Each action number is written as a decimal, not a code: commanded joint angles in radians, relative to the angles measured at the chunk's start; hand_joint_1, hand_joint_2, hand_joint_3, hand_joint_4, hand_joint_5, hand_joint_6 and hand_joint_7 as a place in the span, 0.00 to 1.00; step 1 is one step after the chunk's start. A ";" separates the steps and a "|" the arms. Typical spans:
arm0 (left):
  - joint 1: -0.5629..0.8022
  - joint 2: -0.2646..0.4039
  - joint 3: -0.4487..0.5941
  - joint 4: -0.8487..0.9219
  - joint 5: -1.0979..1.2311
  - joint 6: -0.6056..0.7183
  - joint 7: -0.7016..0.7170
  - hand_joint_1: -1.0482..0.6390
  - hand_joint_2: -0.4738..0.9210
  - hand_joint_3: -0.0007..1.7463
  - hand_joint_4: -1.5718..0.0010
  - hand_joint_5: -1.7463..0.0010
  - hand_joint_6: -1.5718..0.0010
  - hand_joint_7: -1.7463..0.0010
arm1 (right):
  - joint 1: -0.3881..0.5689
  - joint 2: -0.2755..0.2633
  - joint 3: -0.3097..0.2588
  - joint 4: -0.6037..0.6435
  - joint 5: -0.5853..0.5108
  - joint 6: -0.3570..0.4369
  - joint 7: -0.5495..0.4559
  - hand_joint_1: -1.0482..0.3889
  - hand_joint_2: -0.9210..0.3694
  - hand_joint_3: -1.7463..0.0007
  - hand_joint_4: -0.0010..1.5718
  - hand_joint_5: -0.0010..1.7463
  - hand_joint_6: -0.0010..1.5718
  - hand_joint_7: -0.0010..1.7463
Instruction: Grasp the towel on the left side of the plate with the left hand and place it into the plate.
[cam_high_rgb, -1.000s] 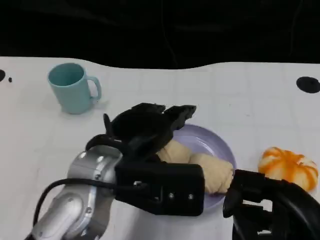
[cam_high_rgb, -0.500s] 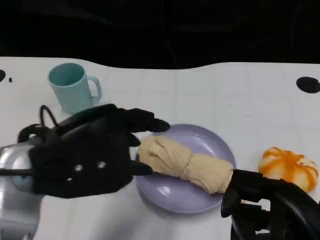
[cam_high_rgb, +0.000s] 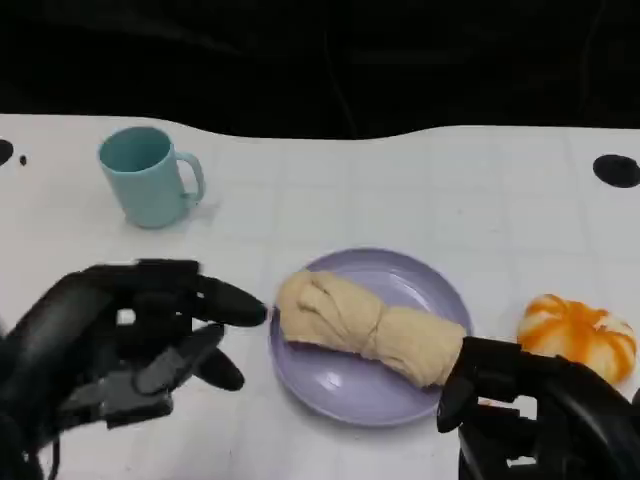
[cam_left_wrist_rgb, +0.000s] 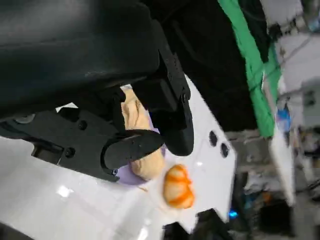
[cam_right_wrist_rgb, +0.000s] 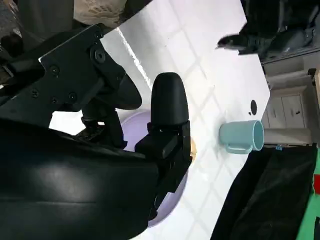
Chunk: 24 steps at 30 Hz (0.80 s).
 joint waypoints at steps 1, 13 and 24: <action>0.079 -0.072 0.068 -0.059 -0.145 0.091 0.089 0.52 0.82 0.53 0.48 0.19 0.47 0.33 | -0.004 -0.002 -0.016 0.004 0.006 -0.002 0.005 0.68 0.34 0.24 0.48 1.00 0.42 0.90; 0.278 -0.148 -0.071 0.010 -0.149 -0.173 0.216 0.48 0.80 0.54 0.47 0.14 0.52 0.21 | 0.006 -0.007 -0.057 0.037 0.016 -0.035 0.045 0.69 0.34 0.23 0.48 1.00 0.42 0.90; 0.287 -0.136 -0.145 0.088 -0.131 -0.283 0.285 0.46 0.75 0.55 0.44 0.13 0.48 0.20 | 0.018 -0.016 -0.065 0.057 0.003 -0.079 0.061 0.69 0.33 0.23 0.47 1.00 0.41 0.91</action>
